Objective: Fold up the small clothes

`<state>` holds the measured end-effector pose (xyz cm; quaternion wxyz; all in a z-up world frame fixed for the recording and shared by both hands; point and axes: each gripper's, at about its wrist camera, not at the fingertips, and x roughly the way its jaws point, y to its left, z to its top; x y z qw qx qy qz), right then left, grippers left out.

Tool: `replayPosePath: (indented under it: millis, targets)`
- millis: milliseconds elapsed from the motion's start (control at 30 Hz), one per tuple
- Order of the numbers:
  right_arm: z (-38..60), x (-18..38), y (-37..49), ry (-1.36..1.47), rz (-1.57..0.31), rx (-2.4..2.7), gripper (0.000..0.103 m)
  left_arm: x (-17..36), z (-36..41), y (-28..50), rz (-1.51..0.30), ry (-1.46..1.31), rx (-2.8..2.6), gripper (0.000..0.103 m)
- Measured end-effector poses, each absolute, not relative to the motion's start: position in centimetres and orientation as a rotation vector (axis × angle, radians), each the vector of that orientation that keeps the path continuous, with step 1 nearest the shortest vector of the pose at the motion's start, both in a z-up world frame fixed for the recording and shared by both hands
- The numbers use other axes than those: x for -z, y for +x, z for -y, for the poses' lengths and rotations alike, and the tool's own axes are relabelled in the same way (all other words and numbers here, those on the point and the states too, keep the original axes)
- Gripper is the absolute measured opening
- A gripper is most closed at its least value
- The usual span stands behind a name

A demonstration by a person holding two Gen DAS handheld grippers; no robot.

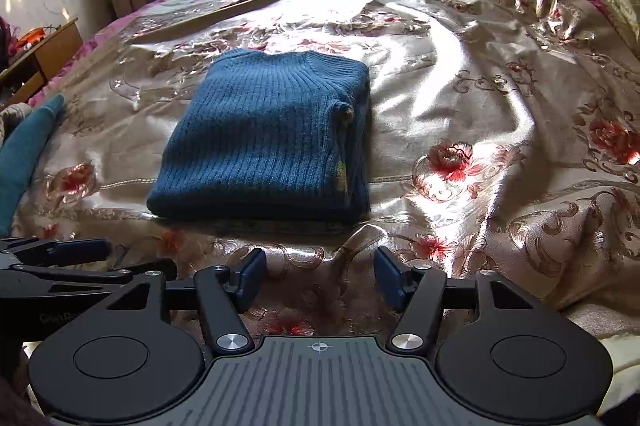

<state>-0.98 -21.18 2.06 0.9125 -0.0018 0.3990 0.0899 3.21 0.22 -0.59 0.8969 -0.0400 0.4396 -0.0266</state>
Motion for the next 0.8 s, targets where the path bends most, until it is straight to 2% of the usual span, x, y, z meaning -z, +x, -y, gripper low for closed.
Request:
replayPosePath:
  millis: [800]
  targets:
    - [20.91,-2.17,-1.62,-0.031,-0.811,-0.167,0.073,0.38,0.27,2.60,-0.886,-0.018,-0.016,0.101]
